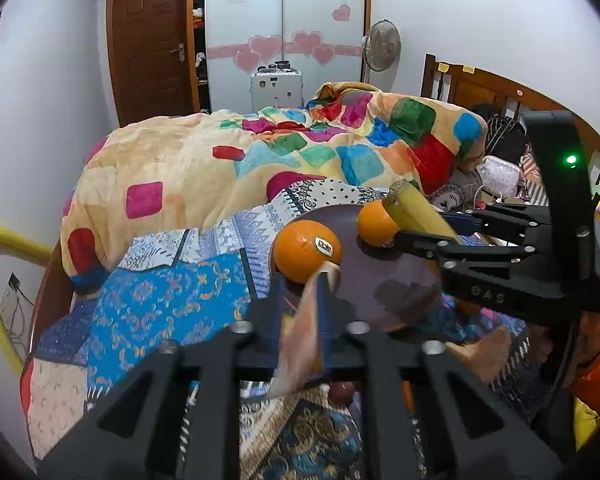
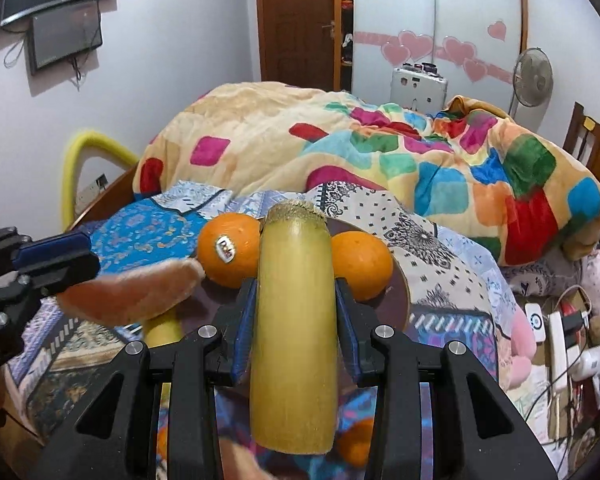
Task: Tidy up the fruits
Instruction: 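Place the yellow cylinder on the plate between the oranges with the right tool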
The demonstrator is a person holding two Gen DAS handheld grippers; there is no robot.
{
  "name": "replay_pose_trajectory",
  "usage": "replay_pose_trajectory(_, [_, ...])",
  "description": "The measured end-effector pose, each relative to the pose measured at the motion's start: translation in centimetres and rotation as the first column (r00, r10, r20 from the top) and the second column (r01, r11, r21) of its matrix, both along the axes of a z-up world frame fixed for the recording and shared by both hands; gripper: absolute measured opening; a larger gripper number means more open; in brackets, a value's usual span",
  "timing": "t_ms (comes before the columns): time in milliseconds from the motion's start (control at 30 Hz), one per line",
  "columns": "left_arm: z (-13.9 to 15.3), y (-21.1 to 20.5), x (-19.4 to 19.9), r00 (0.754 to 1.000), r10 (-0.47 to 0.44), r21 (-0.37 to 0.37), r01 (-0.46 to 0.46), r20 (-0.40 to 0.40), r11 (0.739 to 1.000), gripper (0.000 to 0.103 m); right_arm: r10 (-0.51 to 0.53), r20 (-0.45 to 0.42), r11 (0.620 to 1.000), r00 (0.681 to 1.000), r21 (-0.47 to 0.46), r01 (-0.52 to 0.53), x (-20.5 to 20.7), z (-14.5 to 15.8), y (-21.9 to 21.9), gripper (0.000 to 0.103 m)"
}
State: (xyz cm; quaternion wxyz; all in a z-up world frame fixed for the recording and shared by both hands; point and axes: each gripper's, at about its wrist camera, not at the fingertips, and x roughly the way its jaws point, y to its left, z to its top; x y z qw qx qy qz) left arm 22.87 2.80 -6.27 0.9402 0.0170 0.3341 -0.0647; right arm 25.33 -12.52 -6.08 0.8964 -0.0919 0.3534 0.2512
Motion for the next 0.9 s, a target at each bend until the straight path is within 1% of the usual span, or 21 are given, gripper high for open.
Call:
replay_pose_trajectory(33, [-0.2, 0.0, 0.3, 1.000, -0.005, 0.003, 0.005, -0.004, 1.000, 0.005, 0.001, 0.001, 1.000, 1.000, -0.009, -0.001, 0.4, -0.2, 0.2, 0.034])
replay_pose_trajectory(167, [-1.3, 0.1, 1.5, 0.999, -0.021, -0.004, 0.020, -0.039, 1.000, 0.005, 0.002, -0.011, 1.000, 1.000, -0.018, -0.002, 1.4, -0.8, 0.7, 0.033])
replay_pose_trajectory(300, [-2.6, 0.5, 1.9, 0.996, -0.032, -0.037, 0.029, -0.083, 0.999, 0.006, 0.005, -0.028, 0.999, 1.000, -0.033, -0.006, 2.2, -1.5, 1.1, 0.032])
replay_pose_trajectory(333, [-2.8, 0.5, 1.8, 0.996, -0.032, -0.039, 0.029, -0.086, 0.999, 0.008, 0.008, -0.025, 0.999, 1.000, -0.032, -0.009, 2.2, -1.6, 1.1, 0.032])
replay_pose_trajectory(400, [-3.2, 0.4, 1.6, 0.995, -0.031, -0.033, 0.028, -0.093, 0.999, 0.017, 0.012, -0.021, 0.999, 1.000, -0.039, -0.013, 2.3, -1.6, 1.5, 0.032])
replay_pose_trajectory(467, [-3.4, 0.5, 1.3, 0.996, -0.019, -0.020, 0.017, -0.089, 1.000, 0.032, 0.014, -0.012, 0.999, 1.000, -0.047, -0.015, 2.2, -1.7, 1.7, 0.032])
replay_pose_trajectory(500, [-3.5, 0.6, 1.1, 0.996, -0.014, -0.021, 0.013, -0.086, 1.000, 0.035, 0.016, -0.006, 0.999, 1.000, -0.052, -0.016, 2.2, -1.7, 1.8, 0.032])
replay_pose_trajectory(567, [-3.6, 0.9, 0.7, 0.996, -0.012, -0.034, 0.009, -0.086, 0.999, 0.046, 0.013, -0.003, 0.999, 1.000, -0.051, -0.013, 2.1, -1.7, 1.8, 0.032])
replay_pose_trajectory(633, [-3.8, 1.2, 0.1, 0.996, -0.015, -0.038, 0.011, -0.084, 0.999, 0.051, 0.017, -0.005, 0.999, 1.000, -0.049, -0.017, 1.8, -1.8, 1.6, 0.032])
replay_pose_trajectory(700, [-4.0, 1.2, -0.5, 0.996, -0.020, -0.032, 0.017, -0.088, 0.999, 0.053, 0.025, -0.025, 0.998, 0.999, -0.056, -0.026, 1.4, -2.1, 1.2, 0.032])
replay_pose_trajectory(767, [-4.2, 1.3, -1.1, 0.995, -0.030, -0.032, 0.027, -0.095, 0.999, 0.059, 0.039, -0.046, 0.996, 0.998, -0.073, -0.042, 1.0, -2.8, 0.9, 0.029])
replay_pose_trajectory(833, [-4.5, 1.3, -1.6, 0.994, -0.038, -0.038, 0.035, -0.103, 0.999, 0.062, 0.038, -0.025, 0.995, 0.999, -0.088, -0.040, 0.6, -2.8, 0.8, 0.029])
replay_pose_trajectory(900, [-4.9, 1.1, -1.9, 0.992, -0.048, -0.035, 0.044, -0.115, 0.998, 0.062, 0.038, -0.028, 0.995, 0.999, -0.089, -0.040, 0.4, -2.7, 0.7, 0.029])
